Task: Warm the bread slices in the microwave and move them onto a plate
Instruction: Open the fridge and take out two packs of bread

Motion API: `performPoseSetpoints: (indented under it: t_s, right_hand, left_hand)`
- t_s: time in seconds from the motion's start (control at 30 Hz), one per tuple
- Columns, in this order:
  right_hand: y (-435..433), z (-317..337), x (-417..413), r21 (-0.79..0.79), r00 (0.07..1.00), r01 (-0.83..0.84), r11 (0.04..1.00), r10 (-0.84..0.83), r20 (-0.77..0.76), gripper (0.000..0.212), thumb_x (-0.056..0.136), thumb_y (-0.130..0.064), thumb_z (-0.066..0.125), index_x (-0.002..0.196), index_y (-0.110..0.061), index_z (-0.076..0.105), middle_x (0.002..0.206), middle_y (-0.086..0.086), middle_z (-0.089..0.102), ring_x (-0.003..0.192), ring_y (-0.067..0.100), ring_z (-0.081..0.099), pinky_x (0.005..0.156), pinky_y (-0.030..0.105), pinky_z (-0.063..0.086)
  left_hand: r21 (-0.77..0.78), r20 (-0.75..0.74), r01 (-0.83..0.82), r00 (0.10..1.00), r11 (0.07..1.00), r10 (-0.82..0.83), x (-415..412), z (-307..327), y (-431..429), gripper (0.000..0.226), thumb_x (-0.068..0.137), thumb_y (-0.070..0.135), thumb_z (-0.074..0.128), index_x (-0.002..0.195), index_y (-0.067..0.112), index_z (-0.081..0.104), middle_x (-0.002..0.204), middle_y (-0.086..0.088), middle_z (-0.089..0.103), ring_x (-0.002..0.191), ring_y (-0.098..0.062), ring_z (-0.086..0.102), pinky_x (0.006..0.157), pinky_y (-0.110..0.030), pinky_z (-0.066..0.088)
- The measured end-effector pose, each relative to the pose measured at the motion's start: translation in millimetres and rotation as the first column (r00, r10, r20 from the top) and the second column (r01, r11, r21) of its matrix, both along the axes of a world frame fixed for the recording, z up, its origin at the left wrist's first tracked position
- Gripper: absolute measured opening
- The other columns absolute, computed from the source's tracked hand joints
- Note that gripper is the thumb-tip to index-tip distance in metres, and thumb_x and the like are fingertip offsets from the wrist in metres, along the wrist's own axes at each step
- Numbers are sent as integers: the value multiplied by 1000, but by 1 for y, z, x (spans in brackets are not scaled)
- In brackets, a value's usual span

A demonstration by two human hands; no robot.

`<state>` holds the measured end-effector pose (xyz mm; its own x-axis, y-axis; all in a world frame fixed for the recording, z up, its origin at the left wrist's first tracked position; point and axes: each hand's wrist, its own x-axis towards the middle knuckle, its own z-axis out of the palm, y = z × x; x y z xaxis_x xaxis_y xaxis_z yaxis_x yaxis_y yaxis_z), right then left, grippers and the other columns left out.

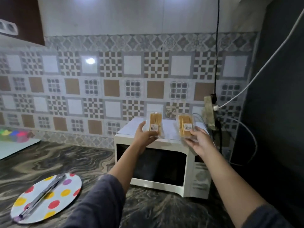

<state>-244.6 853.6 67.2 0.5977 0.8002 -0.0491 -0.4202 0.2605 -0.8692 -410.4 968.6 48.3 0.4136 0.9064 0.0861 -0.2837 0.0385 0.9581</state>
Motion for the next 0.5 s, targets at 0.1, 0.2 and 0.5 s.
performPoseSetpoints:
  t_s: [0.1,0.2,0.5]
  right_hand:
    - [27,-7,17,-38,999,34,999,-35,-32,42,94,4,45,134,-6,41,119,18,55,81,24,59,77,43,48]
    - [47,-14,29,-67,997,69,995,-71,-39,38,94,3,44,132,-4,43,114,17,56,79,23,59,68,40,50]
    - [91,-23,36,-258,927,196,946,-93,364,33,90,-5,56,122,-10,54,108,12,63,88,26,65,84,42,55]
  left_hand:
    - [5,-69,28,997,1000,-28,24,-6,36,72,80,-7,62,140,17,31,122,-20,55,91,-28,63,63,-30,56]
    - [-11,-142,8,990,1000,-9,42,-13,63,68,85,2,62,142,17,29,127,-20,52,97,-32,59,69,-37,56]
    - [238,-472,-50,867,970,161,48,-12,103,60,83,28,67,136,14,43,127,-5,56,109,-25,58,92,-37,50]
